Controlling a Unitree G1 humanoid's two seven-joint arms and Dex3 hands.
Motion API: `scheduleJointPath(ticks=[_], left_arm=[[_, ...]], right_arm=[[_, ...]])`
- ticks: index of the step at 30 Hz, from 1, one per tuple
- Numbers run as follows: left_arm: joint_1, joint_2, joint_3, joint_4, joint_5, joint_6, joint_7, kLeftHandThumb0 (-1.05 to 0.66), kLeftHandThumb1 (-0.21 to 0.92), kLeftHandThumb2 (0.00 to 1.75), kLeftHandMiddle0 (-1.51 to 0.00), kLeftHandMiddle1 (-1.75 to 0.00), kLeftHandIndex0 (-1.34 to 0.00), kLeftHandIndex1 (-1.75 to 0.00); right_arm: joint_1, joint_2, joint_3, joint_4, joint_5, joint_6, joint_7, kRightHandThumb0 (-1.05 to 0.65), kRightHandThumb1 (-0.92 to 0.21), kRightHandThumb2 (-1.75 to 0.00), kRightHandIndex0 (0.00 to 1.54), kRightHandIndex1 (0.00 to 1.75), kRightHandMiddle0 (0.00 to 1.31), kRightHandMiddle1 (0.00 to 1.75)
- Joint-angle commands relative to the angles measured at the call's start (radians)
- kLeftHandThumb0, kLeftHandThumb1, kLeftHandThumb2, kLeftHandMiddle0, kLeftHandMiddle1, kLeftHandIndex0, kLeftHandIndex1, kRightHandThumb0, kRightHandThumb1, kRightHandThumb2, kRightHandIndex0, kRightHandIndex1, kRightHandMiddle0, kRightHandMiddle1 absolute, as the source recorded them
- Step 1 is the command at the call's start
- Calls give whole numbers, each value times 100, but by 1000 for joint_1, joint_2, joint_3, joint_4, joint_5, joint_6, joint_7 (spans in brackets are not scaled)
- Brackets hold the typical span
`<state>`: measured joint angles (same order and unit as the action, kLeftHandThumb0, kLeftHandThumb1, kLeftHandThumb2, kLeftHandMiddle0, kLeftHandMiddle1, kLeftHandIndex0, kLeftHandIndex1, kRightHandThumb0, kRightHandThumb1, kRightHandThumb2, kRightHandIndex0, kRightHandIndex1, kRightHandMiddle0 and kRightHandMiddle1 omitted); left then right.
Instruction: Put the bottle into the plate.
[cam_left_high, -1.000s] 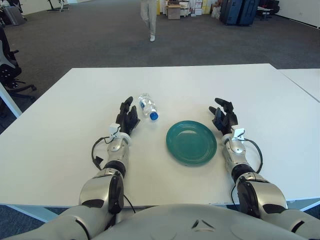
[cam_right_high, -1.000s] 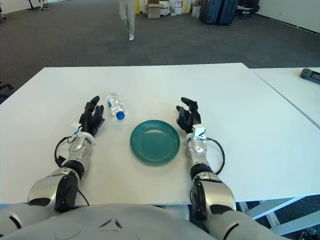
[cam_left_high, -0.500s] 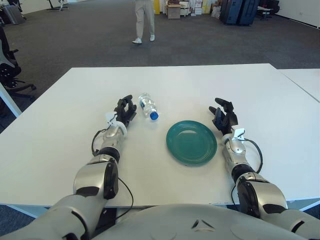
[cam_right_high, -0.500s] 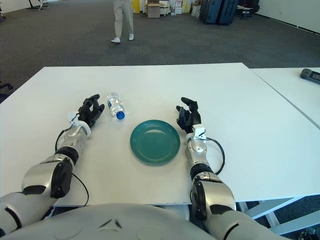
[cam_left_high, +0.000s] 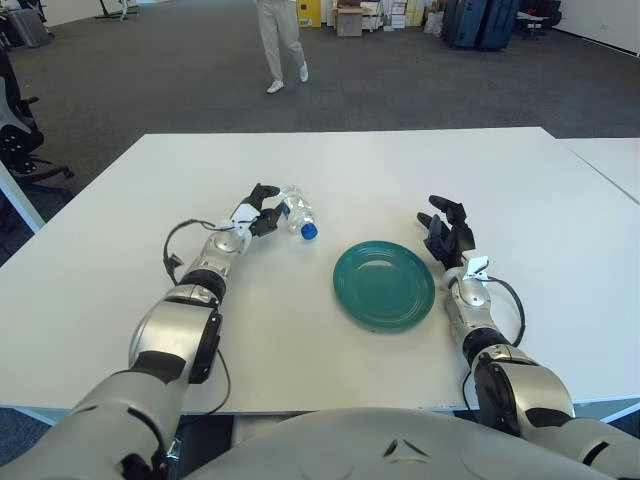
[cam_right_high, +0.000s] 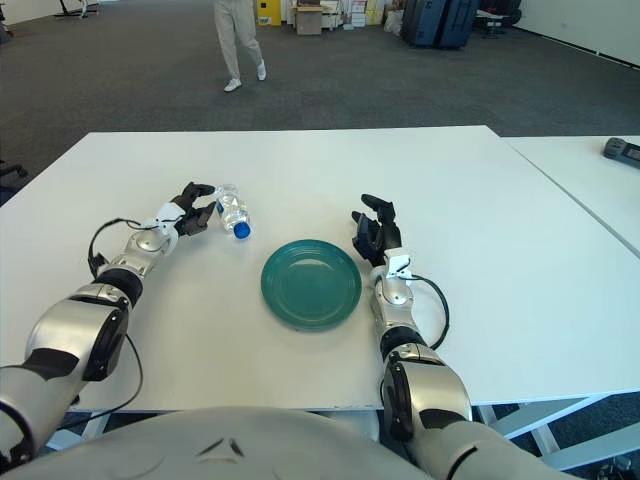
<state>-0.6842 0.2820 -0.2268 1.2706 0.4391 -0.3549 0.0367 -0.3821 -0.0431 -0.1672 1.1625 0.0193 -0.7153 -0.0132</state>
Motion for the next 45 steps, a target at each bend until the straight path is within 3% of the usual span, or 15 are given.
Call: scheduleJointPath(ticks=[1, 10, 16, 22, 31, 45], left_arm=[[-70, 87, -159, 23, 184, -70, 130, -73, 92, 40, -32, -7, 0, -69], [-145, 106, -350, 49, 393, -110, 351, -86, 92, 27, -28, -2, 0, -68], [-178, 106, -465, 57, 509, -99, 486, -90, 92, 35, -25, -1, 0, -64], [-200, 107, -567, 64, 610, -75, 622, -95, 92, 53, -20, -1, 0, -47], [-209, 90, -639, 82, 667, -61, 748, -99, 92, 77, -13, 0, 0, -30], [-206, 81, -673, 94, 677, -49, 829, -98, 92, 84, -11, 0, 0, -25]], right_arm=[[81, 36, 3, 67, -1, 44, -4, -62, -92, -80, 41, 46, 0, 99], [84, 35, 0, 64, 4, 39, 10, -60, -92, -77, 40, 47, 0, 97], [85, 32, -3, 63, 7, 38, 19, -59, -92, -76, 40, 48, 0, 96], [90, 31, -2, 59, 5, 30, 22, -58, -92, -75, 40, 48, 0, 95], [94, 27, -4, 60, 7, 24, 26, -59, -92, -76, 43, 51, 0, 98], [106, 29, 1, 51, 1, 6, 23, -56, -92, -76, 44, 53, 0, 98]])
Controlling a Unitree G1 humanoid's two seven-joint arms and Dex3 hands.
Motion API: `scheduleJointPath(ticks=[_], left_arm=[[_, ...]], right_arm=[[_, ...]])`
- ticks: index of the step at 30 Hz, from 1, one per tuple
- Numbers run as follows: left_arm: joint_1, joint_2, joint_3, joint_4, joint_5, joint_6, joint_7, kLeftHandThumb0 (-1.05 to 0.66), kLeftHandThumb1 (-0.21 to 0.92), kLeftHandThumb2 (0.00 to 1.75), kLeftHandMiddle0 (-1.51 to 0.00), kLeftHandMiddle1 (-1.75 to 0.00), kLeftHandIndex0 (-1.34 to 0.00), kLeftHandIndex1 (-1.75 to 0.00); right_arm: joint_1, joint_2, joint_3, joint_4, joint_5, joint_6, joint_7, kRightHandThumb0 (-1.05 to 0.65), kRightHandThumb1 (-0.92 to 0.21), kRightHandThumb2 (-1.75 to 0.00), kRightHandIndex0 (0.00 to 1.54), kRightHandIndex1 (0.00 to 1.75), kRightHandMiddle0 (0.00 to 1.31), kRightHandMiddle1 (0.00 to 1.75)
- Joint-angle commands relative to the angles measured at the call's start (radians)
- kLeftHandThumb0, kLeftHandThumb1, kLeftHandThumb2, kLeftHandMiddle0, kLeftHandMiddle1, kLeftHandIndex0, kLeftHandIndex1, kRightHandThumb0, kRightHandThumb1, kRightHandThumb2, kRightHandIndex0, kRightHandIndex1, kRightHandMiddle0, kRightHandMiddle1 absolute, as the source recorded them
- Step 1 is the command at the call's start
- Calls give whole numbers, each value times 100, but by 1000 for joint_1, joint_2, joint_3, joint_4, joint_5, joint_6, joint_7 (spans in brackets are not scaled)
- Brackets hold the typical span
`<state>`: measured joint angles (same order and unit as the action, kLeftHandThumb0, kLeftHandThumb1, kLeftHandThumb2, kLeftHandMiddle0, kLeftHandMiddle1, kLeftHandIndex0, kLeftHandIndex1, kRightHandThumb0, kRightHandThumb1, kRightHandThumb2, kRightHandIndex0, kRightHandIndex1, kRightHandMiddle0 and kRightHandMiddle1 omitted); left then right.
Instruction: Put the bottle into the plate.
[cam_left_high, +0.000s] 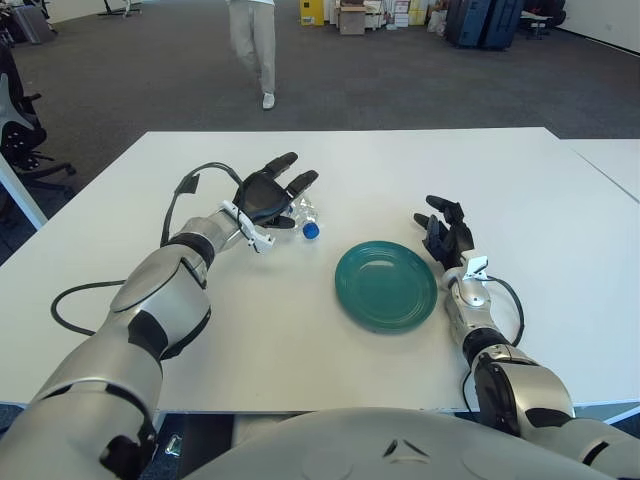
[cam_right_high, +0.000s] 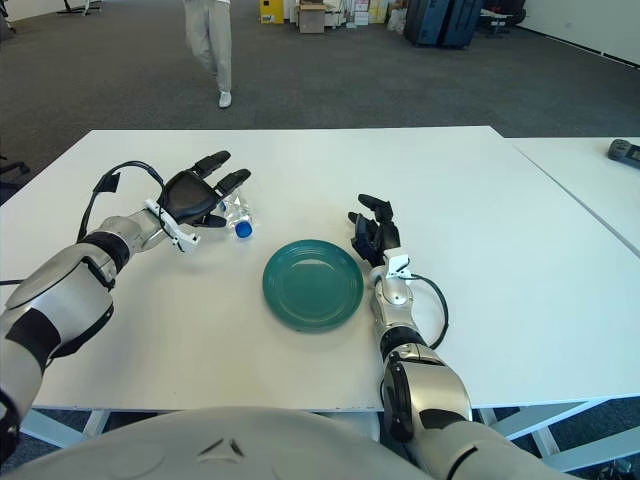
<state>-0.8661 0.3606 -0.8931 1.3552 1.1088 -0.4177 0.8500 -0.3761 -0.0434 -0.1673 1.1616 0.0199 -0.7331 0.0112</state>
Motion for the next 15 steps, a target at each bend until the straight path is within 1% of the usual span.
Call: scheduleJointPath(ticks=[1, 4, 15], left_arm=[[-24, 2, -8, 10, 7, 16, 19, -98, 92, 84, -11, 0, 0, -25], [-24, 1, -9, 12, 4, 19, 24, -98, 92, 85, -11, 0, 0, -26], [-23, 4, -15, 13, 4, 22, 43, -99, 92, 87, -11, 0, 0, -26]], right_arm=[[99, 26, 1, 55, 0, 29, -1, -56, -92, -76, 44, 54, 0, 99], [95, 21, -1, 62, 1, 37, -1, -56, -92, -77, 45, 54, 0, 99], [105, 22, 8, 55, -8, 16, 0, -57, -92, -78, 43, 55, 0, 98]])
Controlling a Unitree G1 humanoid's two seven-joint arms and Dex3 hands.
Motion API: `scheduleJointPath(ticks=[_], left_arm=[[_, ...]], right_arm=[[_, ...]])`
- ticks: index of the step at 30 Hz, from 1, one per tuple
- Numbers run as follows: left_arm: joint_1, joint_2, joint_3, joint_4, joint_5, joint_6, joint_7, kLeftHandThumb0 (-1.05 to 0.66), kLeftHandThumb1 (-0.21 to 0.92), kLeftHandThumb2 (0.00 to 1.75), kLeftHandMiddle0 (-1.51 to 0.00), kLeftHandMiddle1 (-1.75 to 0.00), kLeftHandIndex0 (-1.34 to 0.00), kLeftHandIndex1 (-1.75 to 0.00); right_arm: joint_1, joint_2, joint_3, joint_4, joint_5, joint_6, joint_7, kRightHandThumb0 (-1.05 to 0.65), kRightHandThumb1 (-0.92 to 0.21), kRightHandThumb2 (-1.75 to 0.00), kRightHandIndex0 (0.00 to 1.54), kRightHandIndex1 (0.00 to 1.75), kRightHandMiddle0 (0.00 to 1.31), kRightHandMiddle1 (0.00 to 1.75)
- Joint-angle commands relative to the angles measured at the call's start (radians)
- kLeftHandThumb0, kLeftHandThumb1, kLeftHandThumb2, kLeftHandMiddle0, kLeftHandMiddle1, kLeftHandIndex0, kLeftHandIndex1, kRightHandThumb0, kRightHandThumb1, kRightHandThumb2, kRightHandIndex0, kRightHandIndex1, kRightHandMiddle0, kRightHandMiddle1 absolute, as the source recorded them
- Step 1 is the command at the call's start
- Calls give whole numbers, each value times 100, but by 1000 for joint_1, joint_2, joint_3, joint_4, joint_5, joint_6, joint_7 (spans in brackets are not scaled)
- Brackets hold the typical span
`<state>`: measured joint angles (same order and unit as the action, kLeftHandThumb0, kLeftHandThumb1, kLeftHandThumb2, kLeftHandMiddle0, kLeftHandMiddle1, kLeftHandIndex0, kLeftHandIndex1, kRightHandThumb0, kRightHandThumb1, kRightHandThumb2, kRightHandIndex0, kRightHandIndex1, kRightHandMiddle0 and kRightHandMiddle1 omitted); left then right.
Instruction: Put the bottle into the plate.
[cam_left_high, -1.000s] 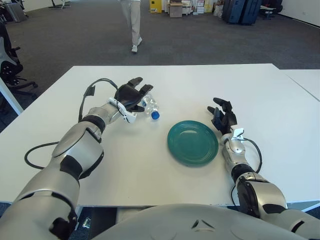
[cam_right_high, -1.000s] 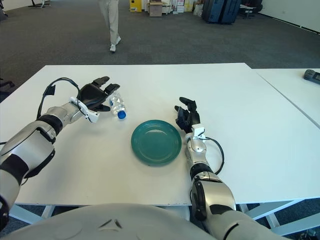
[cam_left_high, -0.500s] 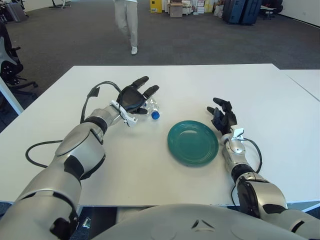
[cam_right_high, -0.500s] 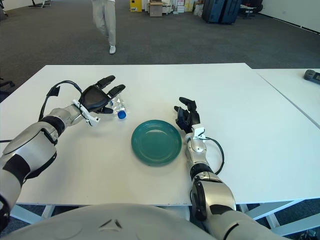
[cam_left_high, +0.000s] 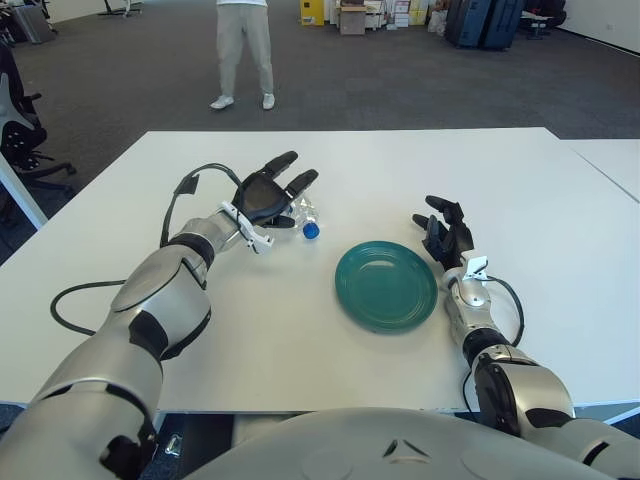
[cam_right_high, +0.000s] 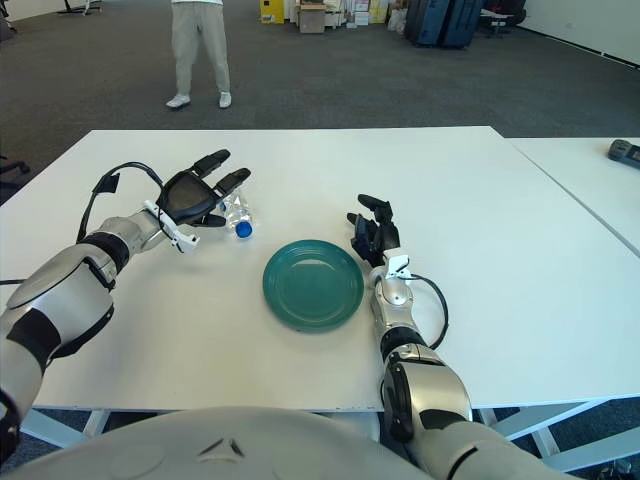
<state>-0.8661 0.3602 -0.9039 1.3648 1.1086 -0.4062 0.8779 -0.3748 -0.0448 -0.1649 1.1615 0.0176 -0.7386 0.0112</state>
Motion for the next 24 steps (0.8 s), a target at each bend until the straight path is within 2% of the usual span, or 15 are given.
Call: scheduleJointPath(ticks=[1, 24], left_arm=[[-24, 5, -4, 4, 4, 10, 14, -99, 92, 87, -11, 0, 0, -26], [-36, 12, -28, 3, 14, 2, -10, -100, 92, 88, -12, -1, 0, -28]], right_arm=[[104, 23, 7, 55, -7, 20, -2, -57, -92, -78, 43, 55, 0, 98], [113, 24, 11, 49, -11, 17, -2, -56, -92, -79, 43, 57, 0, 97]])
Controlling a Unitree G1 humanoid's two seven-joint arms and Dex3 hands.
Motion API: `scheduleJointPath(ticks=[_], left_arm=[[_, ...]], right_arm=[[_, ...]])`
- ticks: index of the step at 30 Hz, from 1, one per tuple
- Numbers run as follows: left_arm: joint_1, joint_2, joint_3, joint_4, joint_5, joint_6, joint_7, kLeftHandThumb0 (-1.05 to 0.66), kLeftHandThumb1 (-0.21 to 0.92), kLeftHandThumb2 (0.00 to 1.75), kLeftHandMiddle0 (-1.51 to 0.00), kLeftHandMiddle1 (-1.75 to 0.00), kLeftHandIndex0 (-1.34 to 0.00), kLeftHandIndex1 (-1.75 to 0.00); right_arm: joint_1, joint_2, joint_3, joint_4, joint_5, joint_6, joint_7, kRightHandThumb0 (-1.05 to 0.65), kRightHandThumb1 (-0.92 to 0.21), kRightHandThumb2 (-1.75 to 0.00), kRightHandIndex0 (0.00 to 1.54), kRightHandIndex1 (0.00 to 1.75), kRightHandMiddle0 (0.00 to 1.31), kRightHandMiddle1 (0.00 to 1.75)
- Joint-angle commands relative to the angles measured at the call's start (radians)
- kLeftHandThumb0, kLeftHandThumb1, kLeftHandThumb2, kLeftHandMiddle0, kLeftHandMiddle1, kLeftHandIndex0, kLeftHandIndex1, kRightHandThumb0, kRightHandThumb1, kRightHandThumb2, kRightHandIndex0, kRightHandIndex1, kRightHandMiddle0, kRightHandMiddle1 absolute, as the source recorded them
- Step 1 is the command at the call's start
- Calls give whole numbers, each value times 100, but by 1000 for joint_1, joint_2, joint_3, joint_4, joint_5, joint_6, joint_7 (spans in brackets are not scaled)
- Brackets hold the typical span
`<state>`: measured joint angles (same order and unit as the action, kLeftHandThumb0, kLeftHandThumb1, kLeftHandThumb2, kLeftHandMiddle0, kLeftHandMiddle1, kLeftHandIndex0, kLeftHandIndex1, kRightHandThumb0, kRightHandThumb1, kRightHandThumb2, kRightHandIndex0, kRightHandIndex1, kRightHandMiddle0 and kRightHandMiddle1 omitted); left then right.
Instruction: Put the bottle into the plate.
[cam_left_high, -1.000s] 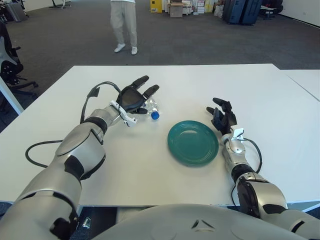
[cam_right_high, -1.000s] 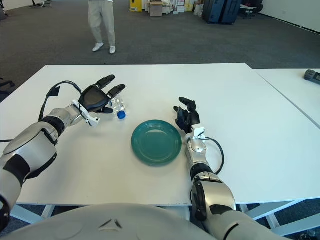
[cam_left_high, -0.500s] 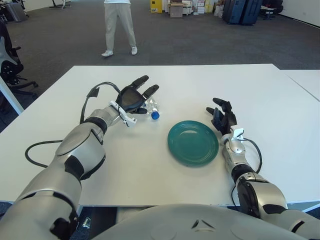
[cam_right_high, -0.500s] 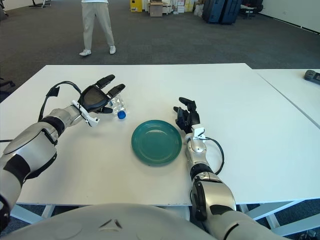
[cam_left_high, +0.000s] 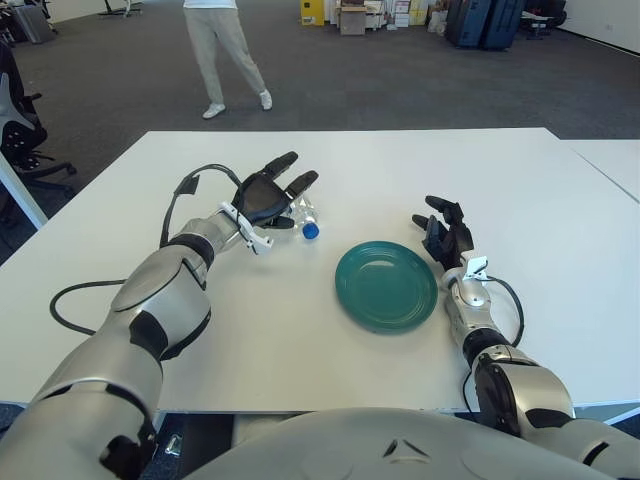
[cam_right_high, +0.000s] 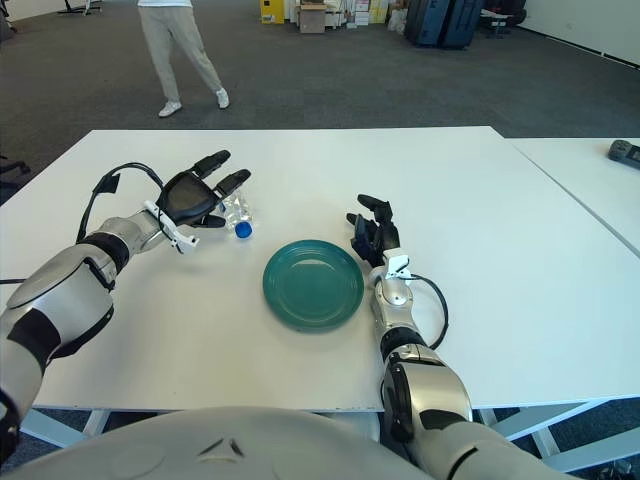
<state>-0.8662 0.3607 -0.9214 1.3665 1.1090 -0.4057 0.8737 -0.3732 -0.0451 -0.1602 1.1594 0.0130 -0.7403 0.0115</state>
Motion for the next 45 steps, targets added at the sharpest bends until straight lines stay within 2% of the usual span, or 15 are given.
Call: scheduleJointPath(ticks=[1, 15, 30, 45], left_arm=[[-37, 12, -13, 1, 15, 1, -5, -100, 92, 87, -12, 0, 0, -28], [-58, 21, -60, 0, 56, 13, 6, -101, 92, 81, -10, 0, 0, -27], [-78, 28, -97, -1, 91, 20, -9, -89, 92, 54, -9, 0, 0, -28], [-94, 30, -129, -2, 120, 22, -29, -82, 92, 43, -9, 0, 0, -33]], right_arm=[[112, 24, 8, 51, -7, 19, -4, -56, -92, -80, 43, 57, 0, 97], [119, 25, 12, 46, -8, 9, -14, -56, -92, -81, 42, 57, 0, 97], [123, 27, 25, 41, -17, 12, -31, -56, -92, -80, 43, 60, 0, 99], [130, 33, 21, 33, -6, 3, -18, -57, -92, -79, 42, 60, 0, 99]])
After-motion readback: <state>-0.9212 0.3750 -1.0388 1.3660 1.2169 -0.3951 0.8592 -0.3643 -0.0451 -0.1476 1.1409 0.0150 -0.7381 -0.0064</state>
